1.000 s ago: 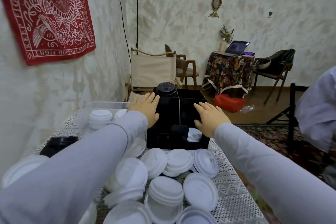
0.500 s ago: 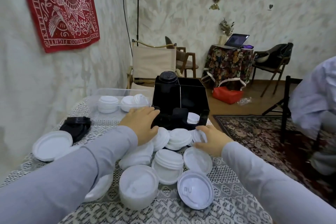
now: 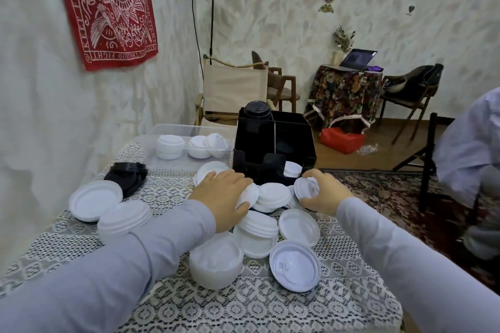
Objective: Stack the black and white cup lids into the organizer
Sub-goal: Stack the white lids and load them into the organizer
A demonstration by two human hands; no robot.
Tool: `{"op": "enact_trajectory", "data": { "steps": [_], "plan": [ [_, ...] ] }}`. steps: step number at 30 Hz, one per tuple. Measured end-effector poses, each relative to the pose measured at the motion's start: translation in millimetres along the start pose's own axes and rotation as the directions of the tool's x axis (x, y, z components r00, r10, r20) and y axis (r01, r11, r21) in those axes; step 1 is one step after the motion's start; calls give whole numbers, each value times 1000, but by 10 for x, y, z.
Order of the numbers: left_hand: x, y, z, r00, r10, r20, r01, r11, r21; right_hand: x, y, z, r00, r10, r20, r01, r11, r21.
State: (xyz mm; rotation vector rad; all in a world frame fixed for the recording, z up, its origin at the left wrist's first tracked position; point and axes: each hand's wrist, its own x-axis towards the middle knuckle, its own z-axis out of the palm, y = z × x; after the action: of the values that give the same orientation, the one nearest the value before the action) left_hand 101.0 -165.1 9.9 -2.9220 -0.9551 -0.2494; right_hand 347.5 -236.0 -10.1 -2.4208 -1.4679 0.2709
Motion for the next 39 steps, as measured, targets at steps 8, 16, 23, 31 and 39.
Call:
{"op": "enact_trajectory", "data": {
  "steps": [8,16,23,31,39],
  "plan": [
    [-79,60,31,997,60,-46,-61,998,-19,-357,26,-206,986,-161,30,160,986,37],
    [47,451,47,999,-50,19,52,847,-529,-680,-291,-47,933,-355,-52,357,905,229],
    [63,406,1,983,-128,129,181,639,-747,-671,-320,16,934,-338,-115,357,886,297],
    [68,276,1,949,-289,124,269,540,-798,-614,-152,-22,989,-132,68,140,981,-135],
    [84,241,-87,935,-313,164,260,294,-920,-587,-72,201,972,-143,186,186,952,-242]
  ]
}}
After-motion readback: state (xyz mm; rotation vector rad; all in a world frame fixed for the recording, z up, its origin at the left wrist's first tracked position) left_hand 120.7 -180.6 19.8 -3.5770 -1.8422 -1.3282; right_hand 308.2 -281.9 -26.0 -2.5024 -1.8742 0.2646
